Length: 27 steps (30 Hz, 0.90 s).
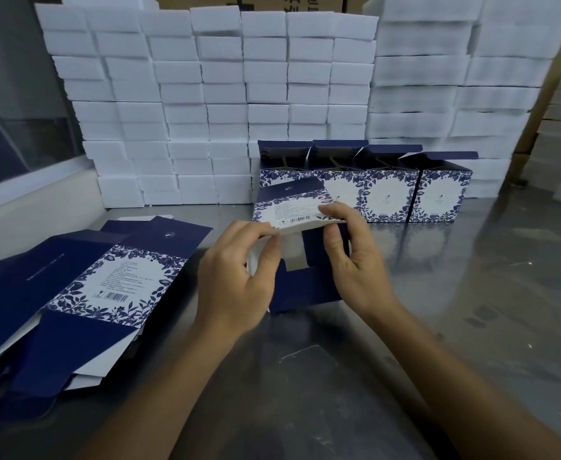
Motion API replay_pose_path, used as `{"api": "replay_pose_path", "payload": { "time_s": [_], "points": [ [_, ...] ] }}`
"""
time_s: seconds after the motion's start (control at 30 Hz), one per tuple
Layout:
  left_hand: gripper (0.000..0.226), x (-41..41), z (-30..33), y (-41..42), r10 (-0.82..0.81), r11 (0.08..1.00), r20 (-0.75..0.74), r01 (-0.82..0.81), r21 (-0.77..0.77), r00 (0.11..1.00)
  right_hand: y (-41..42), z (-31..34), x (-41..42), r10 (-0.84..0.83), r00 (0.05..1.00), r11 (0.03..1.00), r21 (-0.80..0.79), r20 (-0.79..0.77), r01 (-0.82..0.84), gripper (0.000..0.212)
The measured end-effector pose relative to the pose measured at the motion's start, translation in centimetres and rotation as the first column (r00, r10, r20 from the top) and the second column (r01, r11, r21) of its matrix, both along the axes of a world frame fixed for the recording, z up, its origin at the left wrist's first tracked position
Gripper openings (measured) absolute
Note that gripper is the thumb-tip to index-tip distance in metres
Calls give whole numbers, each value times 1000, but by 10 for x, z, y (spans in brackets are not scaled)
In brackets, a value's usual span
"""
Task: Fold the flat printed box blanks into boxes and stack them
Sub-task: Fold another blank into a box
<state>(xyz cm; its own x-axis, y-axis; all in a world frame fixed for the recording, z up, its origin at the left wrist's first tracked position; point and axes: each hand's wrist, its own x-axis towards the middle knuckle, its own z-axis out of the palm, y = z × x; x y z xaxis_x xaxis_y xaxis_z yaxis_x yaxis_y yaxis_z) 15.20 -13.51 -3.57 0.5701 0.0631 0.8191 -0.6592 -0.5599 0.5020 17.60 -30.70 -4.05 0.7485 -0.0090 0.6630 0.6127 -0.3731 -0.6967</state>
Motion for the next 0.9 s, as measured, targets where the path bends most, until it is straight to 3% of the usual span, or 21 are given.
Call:
{"api": "replay_pose_path", "payload": {
  "time_s": [0.07,0.13,0.27,0.33,0.43,0.53,0.63,0.73,0.9],
  "points": [
    [40,-4,3,0,-96,995,-17,95,-40,995,3,1,-1,-4,1000,999,47,-5,4,17],
    [45,-6,3,-1,-214,971,-89,202,-130,973,6,2,-3,-5,999,994,107,-36,9,23],
    [91,-3,0,-10,-391,907,-275,316,-279,878,8,7,-8,1,996,966,257,-91,23,38],
    [94,-2,-1,-13,-480,860,-331,361,-362,812,8,12,-11,6,995,957,290,-99,23,36],
    [100,0,-6,-13,-519,843,-385,383,-377,763,12,15,-14,2,997,953,301,-82,23,35],
    [119,4,-13,-8,-513,851,-454,366,-376,728,16,16,-16,-7,999,953,301,-52,22,25],
    [109,5,-16,-7,-367,922,-432,262,-285,824,20,17,-16,11,998,949,315,-58,7,24],
    [88,7,-16,-7,-249,945,-297,165,-281,922,23,17,-18,20,999,945,327,-42,-5,31],
    [46,12,-15,0,-111,944,-173,49,-327,979,28,18,-18,50,997,921,389,-60,-23,42]
  ]
}}
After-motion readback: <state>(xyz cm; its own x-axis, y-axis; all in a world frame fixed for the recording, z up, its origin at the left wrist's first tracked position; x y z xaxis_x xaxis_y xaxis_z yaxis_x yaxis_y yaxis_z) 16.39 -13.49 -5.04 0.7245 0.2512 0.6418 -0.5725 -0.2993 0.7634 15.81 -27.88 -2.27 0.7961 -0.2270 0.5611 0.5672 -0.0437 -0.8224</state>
